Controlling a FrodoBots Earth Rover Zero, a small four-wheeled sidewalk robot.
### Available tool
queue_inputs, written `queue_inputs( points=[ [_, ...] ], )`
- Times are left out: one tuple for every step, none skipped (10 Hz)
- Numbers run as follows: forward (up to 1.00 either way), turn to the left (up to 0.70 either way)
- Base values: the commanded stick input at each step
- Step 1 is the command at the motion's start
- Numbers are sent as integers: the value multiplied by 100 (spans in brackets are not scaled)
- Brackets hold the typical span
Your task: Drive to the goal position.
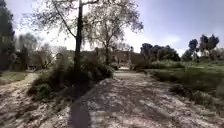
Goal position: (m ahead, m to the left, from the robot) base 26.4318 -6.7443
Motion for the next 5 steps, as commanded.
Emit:
queue_inputs(
  points=[
    [70, 0],
    [70, 0],
    [70, 0],
    [70, 0],
    [70, 0]
  ],
)
